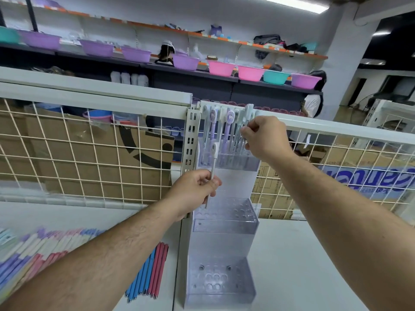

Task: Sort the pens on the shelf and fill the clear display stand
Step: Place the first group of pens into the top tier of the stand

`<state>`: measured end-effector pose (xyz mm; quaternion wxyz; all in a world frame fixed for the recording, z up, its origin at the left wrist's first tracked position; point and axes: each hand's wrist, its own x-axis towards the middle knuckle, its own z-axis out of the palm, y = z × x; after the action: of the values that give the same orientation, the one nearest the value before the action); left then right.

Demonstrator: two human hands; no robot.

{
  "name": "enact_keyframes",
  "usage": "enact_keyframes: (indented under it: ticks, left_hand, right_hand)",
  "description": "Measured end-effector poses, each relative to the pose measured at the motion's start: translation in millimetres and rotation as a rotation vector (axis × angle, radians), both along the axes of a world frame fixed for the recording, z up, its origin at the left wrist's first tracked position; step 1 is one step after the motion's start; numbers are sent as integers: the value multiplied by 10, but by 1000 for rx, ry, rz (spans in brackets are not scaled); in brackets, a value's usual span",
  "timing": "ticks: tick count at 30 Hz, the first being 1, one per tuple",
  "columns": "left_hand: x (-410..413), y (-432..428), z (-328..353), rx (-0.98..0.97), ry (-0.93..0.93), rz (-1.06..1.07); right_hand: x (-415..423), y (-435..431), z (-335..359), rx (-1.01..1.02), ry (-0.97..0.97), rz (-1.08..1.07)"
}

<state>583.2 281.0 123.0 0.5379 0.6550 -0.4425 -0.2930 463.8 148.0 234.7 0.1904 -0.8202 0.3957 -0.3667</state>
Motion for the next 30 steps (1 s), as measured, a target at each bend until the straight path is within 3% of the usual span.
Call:
enact_keyframes:
  ticks: [10,21,26,30]
  left_hand:
    - [-3,4,-1,3,-16,-7]
    - [-1,4,-11,0,-31,-5]
    - [-14,21,4,-14,-37,-1]
    - [-41,2,2,-36,-61,10]
  right_hand:
    - [-3,-39,42,-19,109,-65]
    - [44,-76,56,-101,391,-68]
    - [-52,50,-48,-88,299,-95]
    - [-170,357,-256,171,178,196]
